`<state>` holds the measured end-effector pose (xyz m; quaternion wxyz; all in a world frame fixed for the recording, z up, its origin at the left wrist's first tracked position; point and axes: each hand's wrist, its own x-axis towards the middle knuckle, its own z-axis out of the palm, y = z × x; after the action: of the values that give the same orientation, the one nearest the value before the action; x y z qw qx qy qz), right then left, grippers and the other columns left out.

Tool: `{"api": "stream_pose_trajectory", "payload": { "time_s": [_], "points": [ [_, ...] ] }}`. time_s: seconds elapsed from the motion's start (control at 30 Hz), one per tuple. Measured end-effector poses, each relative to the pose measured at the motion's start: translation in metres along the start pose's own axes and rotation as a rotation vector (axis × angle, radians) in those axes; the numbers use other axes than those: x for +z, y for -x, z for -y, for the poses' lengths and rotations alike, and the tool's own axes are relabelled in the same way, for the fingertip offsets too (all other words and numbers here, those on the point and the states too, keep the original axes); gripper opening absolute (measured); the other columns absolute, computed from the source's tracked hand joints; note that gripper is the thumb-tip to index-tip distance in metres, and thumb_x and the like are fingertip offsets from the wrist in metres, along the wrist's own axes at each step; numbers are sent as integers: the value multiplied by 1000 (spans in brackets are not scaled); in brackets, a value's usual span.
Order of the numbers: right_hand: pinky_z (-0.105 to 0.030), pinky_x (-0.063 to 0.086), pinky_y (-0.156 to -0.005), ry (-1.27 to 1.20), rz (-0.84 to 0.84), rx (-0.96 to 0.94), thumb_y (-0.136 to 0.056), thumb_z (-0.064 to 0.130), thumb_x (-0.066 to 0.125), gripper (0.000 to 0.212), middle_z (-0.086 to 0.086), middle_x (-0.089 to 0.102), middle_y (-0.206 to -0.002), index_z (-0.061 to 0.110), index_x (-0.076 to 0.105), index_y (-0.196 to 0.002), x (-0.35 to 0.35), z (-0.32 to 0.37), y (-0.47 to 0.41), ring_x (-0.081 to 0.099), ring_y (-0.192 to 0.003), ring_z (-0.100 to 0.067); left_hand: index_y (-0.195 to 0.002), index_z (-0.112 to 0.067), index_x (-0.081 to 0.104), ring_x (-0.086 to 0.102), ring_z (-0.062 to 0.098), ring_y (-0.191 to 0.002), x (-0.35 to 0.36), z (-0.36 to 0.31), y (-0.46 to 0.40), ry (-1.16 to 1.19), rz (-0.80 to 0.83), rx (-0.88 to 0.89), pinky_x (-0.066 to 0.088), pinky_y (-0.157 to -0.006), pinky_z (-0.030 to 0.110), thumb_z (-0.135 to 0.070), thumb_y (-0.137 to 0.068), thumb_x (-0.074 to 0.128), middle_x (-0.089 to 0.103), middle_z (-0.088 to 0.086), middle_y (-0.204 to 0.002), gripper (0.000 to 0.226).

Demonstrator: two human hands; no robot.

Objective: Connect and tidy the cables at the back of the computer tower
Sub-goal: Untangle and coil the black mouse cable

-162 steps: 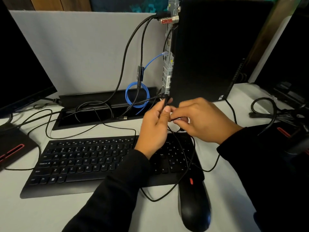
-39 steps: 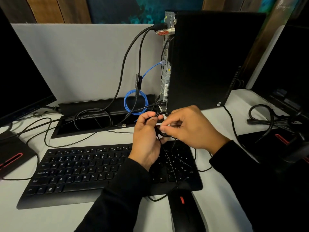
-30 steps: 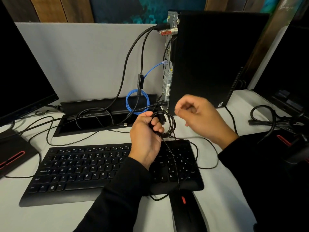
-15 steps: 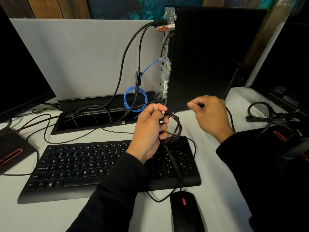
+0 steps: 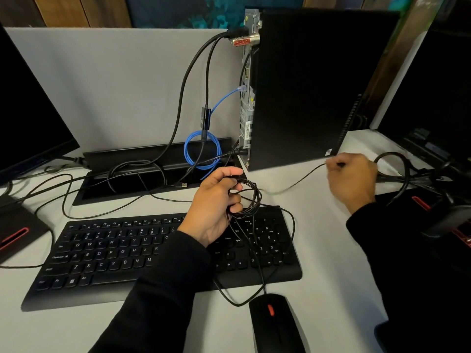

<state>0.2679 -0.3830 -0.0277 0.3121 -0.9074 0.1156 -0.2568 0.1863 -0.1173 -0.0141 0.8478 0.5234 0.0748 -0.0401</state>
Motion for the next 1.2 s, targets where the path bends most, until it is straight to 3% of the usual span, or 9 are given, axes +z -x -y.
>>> {"api": "stream_pose_trajectory", "payload": {
  "time_s": [0.23, 0.37, 0.43, 0.5, 0.57, 0.63, 0.8, 1.0, 1.2],
  "points": [
    [-58, 25, -110, 660, 174, -322, -89, 46, 69, 64, -11, 16, -165, 42, 45, -148, 5, 57, 38, 22, -143, -40, -117, -8, 61, 31, 6, -47, 4, 2, 0, -4, -6, 41, 30, -41, 19, 0, -105, 39, 47, 6, -82, 27],
    [-54, 31, -114, 58, 513, -721, -81, 27, 56, 63, 1, 48, -154, 32, 57, -144, 7, 86, 65, 39, -143, -22, -112, -9, 60, 30, 5, -44, 6, 1, 2, -11, 13, 92, 28, -39, 18, 0, -105, 39, 49, 6, -79, 24],
    [-36, 45, -108, -310, 822, -621, -92, 18, 56, 49, 1, 68, -134, 28, 63, -139, 9, 91, 70, 60, -127, -13, -111, -9, 59, 32, 5, -42, 5, -1, 2, -2, 26, 112, 27, -38, 17, -1, -104, 40, 50, 7, -80, 22],
    [-39, 59, -86, -508, 913, -497, -100, 17, 63, 32, -12, 76, -106, 31, 71, -127, 11, 89, 67, 72, -96, -27, -112, -8, 58, 33, 5, -43, 3, -2, 2, -8, 32, 116, 26, -38, 18, -1, -104, 40, 49, 9, -83, 21],
    [-43, 56, -74, -463, 760, -478, -98, 20, 70, 17, -11, 73, -90, 28, 79, -109, 13, 84, 61, 68, -81, -31, -112, -8, 57, 30, 7, -46, 5, -3, 2, -30, 50, 112, 25, -39, 19, 0, -104, 41, 49, 10, -84, 20],
    [-23, 52, -67, -400, 571, -480, -95, 16, 73, 12, 1, 71, -83, 22, 82, -99, 14, 82, 57, 66, -74, -9, -114, -9, 55, 29, 7, -48, 7, -2, 2, -33, 64, 78, 25, -39, 18, -1, -104, 42, 49, 7, -83, 18],
    [-6, 48, -73, -278, 229, -344, -95, 25, 73, 11, 9, 74, -84, 17, 81, -94, 9, 69, 43, 69, -82, -2, -124, -7, 51, 31, 6, -42, 3, 0, 0, -31, 101, -127, 26, -35, 17, -2, -105, 41, 57, 12, -77, 21],
    [-35, 58, -75, -126, 84, -437, -98, 26, 70, 16, 0, 74, -85, 15, 79, -93, 17, 68, 44, 68, -79, -14, -120, 0, 58, 27, 6, -45, 11, 6, 7, -152, 249, -251, 23, -36, 16, -7, -108, 40, 49, 6, -64, 23],
    [-35, 60, -75, -127, 93, -377, -97, 28, 70, 17, 2, 75, -84, 15, 80, -92, 16, 70, 42, 68, -76, -12, -120, 5, 62, 25, 8, -51, 8, 5, 8, -157, 275, -288, 22, -39, 16, -6, -108, 38, 43, 1, -62, 29]
  ]
}}
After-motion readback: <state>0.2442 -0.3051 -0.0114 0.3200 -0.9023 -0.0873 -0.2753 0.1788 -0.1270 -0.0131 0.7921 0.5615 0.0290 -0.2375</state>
